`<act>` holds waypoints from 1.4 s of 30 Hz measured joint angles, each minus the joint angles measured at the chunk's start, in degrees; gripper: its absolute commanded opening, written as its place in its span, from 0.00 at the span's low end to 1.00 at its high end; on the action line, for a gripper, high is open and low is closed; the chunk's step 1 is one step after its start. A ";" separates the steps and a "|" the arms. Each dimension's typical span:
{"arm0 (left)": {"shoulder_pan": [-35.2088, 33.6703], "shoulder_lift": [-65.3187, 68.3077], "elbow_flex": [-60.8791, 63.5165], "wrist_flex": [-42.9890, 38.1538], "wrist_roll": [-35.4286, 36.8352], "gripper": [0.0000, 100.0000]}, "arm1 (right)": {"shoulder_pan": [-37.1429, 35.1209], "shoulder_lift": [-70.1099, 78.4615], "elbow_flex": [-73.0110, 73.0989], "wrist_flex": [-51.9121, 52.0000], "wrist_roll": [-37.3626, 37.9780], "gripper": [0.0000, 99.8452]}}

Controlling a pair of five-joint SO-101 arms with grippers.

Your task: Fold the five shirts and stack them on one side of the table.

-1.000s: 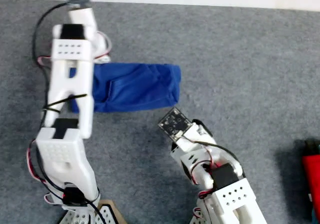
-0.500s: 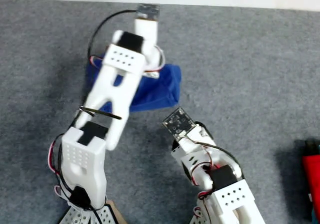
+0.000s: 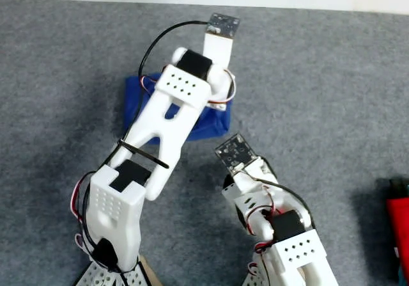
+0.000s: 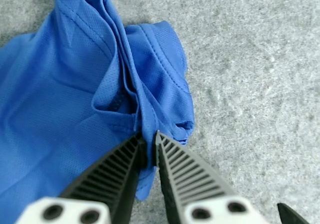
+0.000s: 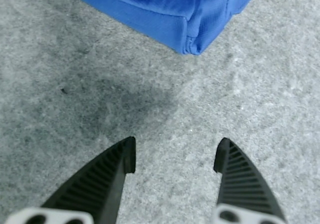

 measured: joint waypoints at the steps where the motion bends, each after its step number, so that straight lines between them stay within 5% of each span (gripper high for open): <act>1: -0.09 0.00 0.00 0.00 0.00 0.19 | 0.00 0.00 0.00 0.00 0.00 0.26; 6: 0.53 0.00 0.00 0.62 0.00 0.36 | 0.00 0.00 0.00 0.00 -0.09 0.26; 16: 2.11 -3.60 -1.23 2.99 0.00 0.36 | 1.41 0.00 0.00 0.00 -2.02 0.26; 29: -28.13 -14.95 -4.22 14.95 4.13 0.36 | 2.20 11.60 -15.65 0.53 -11.08 0.26; 35: -32.70 -14.24 6.07 15.30 12.13 0.36 | -2.81 32.53 -30.24 -4.92 -11.78 0.26; 42: -32.70 -13.54 19.08 3.69 14.07 0.36 | -6.33 54.59 -41.49 -18.64 -11.87 0.26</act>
